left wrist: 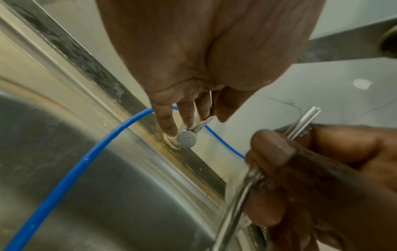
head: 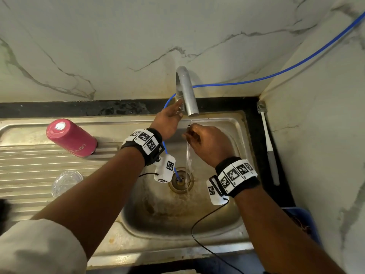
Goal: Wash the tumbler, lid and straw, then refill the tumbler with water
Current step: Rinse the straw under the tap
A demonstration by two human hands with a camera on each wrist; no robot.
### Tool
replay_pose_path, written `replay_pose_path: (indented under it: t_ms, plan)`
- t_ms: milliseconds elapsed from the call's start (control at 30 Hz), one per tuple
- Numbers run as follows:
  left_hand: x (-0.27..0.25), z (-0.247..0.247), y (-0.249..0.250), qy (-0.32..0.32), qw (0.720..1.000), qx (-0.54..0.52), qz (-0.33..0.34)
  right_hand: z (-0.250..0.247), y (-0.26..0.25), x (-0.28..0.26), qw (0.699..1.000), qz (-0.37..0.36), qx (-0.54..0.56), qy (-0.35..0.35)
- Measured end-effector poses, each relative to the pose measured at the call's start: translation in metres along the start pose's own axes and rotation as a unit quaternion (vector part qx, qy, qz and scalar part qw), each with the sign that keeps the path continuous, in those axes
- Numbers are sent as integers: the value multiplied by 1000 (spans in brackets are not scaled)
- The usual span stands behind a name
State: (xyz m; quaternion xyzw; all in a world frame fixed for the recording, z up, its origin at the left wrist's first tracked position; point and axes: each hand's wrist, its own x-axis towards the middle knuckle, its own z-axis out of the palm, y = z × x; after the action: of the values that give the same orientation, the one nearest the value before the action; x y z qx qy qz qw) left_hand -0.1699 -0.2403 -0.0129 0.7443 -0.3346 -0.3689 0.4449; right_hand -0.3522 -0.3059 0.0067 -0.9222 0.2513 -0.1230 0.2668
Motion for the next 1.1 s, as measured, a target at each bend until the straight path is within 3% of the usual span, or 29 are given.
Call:
replay_pose_path:
  t_ms: [167, 300, 333, 400, 467, 600, 633, 700, 733, 867, 967, 1100]
  plan:
    - [-7, -6, 4, -39, 996, 79, 19, -14, -6, -5, 1000, -16, 6, 10]
    - [-29, -5, 7, 9, 996, 80, 33, -31, -8, -32, 994, -39, 15, 100]
    - [-37, -6, 7, 23, 997, 67, 34, -28, -5, -44, 995, -41, 4, 94]
    - [-52, -9, 0, 31, 998, 57, 23, -13, -3, -65, 998, -19, -60, -11]
    - [-68, -9, -11, -8, 998, 60, 15, -4, -3, -83, 994, -5, -100, -47]
    - [-98, -4, -26, -69, 994, 82, 12, -20, -24, -90, 988, -42, -24, 146]
    - [-104, -1, -28, -74, 993, 90, 17, -19, -27, -87, 988, -49, -32, 145]
    - [-118, 6, -25, -96, 992, 84, 23, -11, -34, -85, 995, -28, -70, 59]
    - [-122, 9, -25, -110, 991, 73, 24, -6, -34, -87, 995, -21, -78, 52]
    - [-143, 15, -22, -116, 990, 79, 30, -5, -38, -95, 989, -29, -29, 145]
    - [-158, 14, -25, -112, 989, 83, 49, 1, -44, -94, 995, -40, 9, 91]
    - [-174, 5, -24, -50, 997, 42, 49, 12, -54, -87, 985, 5, 142, 102]
